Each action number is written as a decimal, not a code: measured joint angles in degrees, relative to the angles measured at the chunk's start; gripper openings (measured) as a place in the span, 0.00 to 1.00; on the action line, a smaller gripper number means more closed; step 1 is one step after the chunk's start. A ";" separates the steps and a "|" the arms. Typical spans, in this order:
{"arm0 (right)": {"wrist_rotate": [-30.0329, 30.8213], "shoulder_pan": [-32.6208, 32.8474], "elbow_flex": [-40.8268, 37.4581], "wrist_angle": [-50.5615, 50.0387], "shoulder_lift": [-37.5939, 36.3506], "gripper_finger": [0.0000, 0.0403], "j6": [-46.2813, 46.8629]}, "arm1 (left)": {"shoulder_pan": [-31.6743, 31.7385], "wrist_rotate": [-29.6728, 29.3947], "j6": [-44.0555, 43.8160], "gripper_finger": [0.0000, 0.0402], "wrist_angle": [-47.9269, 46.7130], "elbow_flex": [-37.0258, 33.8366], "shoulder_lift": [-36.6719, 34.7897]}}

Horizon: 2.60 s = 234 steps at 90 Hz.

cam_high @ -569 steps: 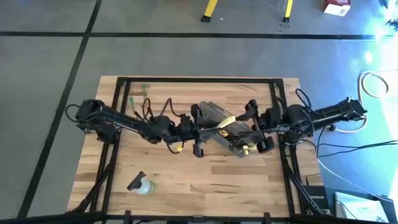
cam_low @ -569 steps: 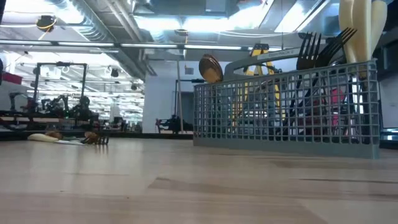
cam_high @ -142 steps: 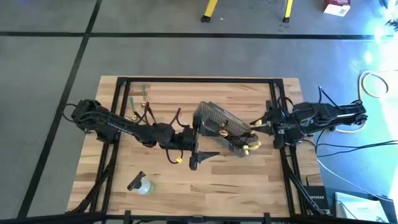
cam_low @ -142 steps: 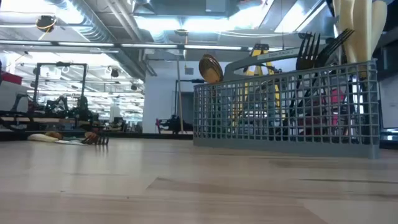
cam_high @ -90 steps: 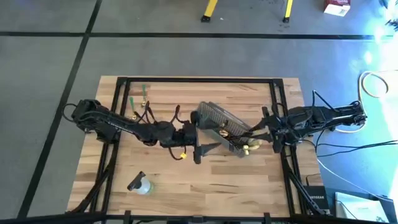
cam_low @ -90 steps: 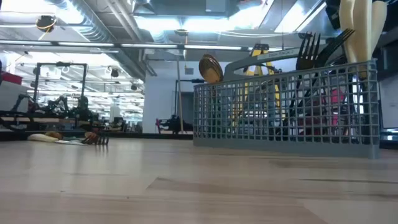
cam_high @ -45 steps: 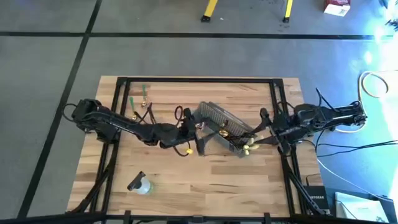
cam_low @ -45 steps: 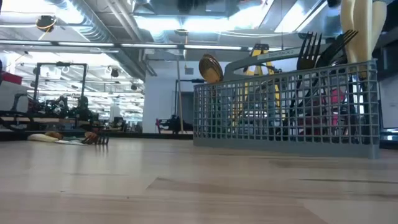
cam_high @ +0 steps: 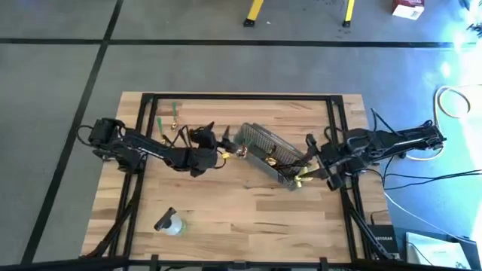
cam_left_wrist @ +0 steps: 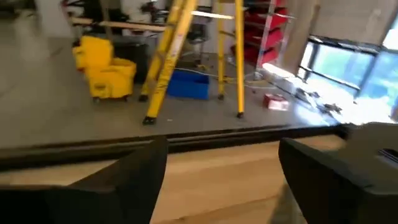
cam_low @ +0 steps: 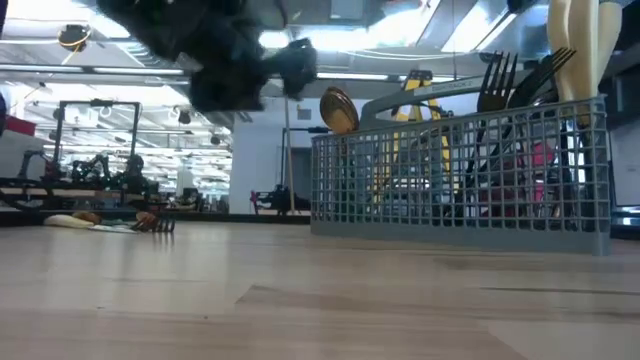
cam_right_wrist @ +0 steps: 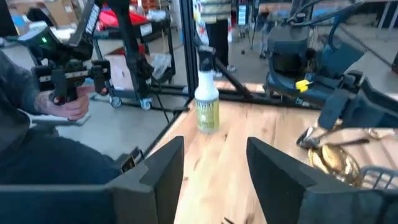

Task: Sort silverware
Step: Put the black fork into the cutlery rack

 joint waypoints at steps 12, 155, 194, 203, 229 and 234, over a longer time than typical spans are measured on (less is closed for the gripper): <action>0.01 0.00 0.00 0.01 3.64 0.39 0.04 | -1.05 -5.66 -8.39 0.73 -0.11 -5.14 -0.88; -2.57 -0.02 -0.02 8.97 11.42 0.39 0.12 | 11.90 31.77 -65.06 0.69 -54.77 -13.71 -7.78; -3.02 0.00 -0.02 8.94 11.42 0.39 0.12 | 8.60 31.06 -70.29 0.46 -55.48 -13.69 -1.81; -3.02 -0.02 -0.02 8.94 11.42 0.39 0.11 | 7.79 31.38 -69.85 0.36 -55.28 -13.71 -1.77; -3.02 -0.04 -0.02 9.07 11.42 0.39 0.09 | 6.33 32.57 -62.93 0.14 -53.27 -13.71 -1.75; -3.02 -0.04 -0.02 9.07 11.42 0.39 0.09 | 6.33 32.73 -62.16 0.13 -53.22 -13.69 -1.77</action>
